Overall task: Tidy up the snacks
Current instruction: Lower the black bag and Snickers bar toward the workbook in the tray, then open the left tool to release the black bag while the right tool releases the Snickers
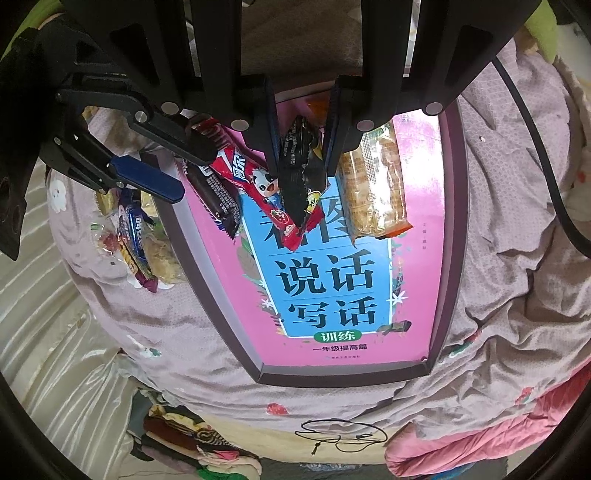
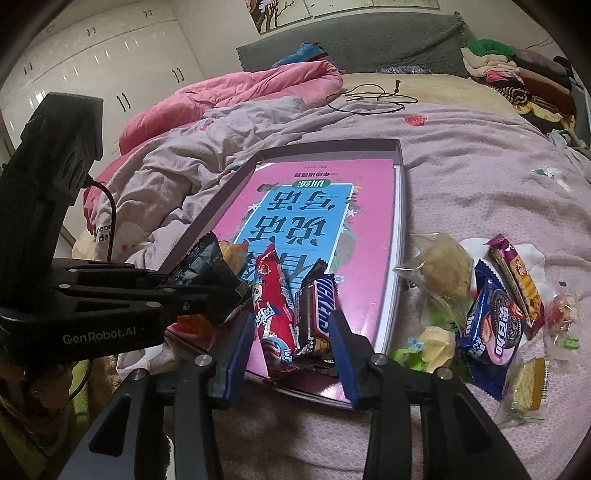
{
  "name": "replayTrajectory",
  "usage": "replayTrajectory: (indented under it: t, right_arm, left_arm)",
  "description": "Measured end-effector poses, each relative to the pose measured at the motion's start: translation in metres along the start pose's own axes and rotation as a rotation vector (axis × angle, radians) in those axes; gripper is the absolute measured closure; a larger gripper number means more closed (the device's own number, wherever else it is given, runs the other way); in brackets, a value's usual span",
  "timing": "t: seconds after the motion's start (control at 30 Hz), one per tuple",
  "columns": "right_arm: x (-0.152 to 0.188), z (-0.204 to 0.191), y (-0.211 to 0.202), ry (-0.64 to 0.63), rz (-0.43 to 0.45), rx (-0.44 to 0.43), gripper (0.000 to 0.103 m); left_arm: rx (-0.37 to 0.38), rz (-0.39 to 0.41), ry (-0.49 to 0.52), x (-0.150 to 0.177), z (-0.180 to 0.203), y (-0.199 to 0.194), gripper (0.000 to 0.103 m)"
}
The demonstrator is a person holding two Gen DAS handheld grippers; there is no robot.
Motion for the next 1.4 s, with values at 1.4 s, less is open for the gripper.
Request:
replayTrajectory:
  t: [1.4]
  right_arm:
    - [-0.014,0.019,-0.037,0.028,0.093,0.066,0.047]
  left_arm:
    - [-0.037,0.118,0.004,-0.018,0.003,-0.045,0.045]
Point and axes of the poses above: each gripper's, at about its wrist camera, not at the fingertips, and y roughly the way its jaws point, z to its right, x to its underside, the point moved 10 cm from there along y, roughly the way its jaws point, and after that the axes turned 2 degrees about -x, right-handed, at the moved point
